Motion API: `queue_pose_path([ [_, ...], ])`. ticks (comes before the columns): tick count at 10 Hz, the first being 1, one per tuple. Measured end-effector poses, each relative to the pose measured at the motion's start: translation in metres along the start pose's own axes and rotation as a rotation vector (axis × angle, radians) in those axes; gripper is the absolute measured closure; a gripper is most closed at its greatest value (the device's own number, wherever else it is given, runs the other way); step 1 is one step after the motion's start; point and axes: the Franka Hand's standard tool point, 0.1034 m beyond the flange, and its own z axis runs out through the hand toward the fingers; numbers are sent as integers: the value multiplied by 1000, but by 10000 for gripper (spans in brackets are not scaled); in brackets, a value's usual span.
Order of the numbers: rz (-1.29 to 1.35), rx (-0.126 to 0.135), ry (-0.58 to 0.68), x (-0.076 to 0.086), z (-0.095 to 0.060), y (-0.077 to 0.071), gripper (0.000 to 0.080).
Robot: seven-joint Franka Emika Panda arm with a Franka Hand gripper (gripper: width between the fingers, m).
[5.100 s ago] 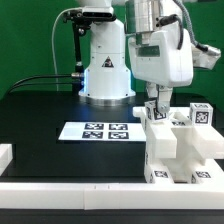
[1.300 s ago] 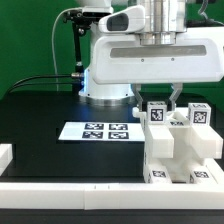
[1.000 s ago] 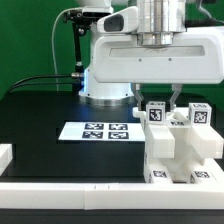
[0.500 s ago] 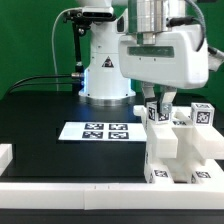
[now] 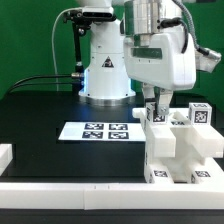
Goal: Assemble chair
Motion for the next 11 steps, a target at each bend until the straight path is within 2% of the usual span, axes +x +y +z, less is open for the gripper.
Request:
queue_pose_path([
  [1, -182, -1, 0, 0, -2, -2, 307],
  [2, -356, -19, -11, -3, -2, -3, 184],
  [3, -463, -42, -23, -6, -1, -3, 160],
  [4, -515, -35, -17, -4, -1, -4, 152],
  [8, -884, -29, 30, 0, -1, -8, 151],
  [9, -862, -29, 28, 0, -1, -8, 151],
  [10, -835, -28, 29, 0, -1, -8, 282],
  [11, -838, -28, 29, 0, -1, -8, 282],
])
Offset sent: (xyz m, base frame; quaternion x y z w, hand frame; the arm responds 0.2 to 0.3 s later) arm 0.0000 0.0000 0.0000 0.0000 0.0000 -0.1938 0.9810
